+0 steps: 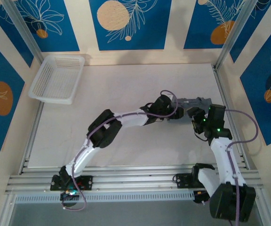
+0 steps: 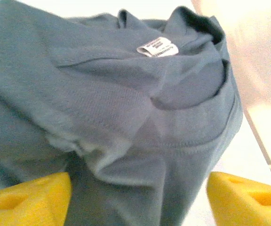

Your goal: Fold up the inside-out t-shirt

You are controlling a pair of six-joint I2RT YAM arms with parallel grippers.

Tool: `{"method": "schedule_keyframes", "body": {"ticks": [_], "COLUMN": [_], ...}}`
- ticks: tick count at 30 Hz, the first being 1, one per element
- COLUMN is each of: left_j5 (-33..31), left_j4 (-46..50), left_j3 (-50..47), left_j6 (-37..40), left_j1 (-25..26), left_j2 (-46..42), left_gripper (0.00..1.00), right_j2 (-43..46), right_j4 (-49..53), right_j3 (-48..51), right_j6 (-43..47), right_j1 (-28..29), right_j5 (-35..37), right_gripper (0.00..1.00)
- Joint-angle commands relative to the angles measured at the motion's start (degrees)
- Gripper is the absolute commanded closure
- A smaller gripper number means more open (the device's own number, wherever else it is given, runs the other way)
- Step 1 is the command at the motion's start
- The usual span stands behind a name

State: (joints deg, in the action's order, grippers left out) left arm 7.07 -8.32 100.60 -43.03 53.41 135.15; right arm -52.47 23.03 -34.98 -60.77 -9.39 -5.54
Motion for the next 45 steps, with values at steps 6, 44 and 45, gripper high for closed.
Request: {"method": "schedule_keyframes", "body": {"ticks": [6,44,45], "left_j5": [-8.50,-47.82,-49.91], "left_j4": [-1.54,10.06,9.51], "left_j3": [-31.17,-70.01,-70.01], "left_j6": [12.98,26.51,28.82], "left_j1": [-5.44,-5.71,-5.90], "left_j2": [-35.97,-82.46,-82.10], "left_gripper": [0.17,0.01,0.01], "right_j2": [-23.19,-67.03,-62.34], "right_j4": [-12.30,19.47,18.19], "right_j3": [-2.57,-74.53,-69.19], "right_j6": [2.44,31.86,33.28], "right_j1": [-3.23,2.42,2.53], "right_j5": [-8.85,7.11,7.37], "right_gripper": [0.45,0.48,0.47]}}
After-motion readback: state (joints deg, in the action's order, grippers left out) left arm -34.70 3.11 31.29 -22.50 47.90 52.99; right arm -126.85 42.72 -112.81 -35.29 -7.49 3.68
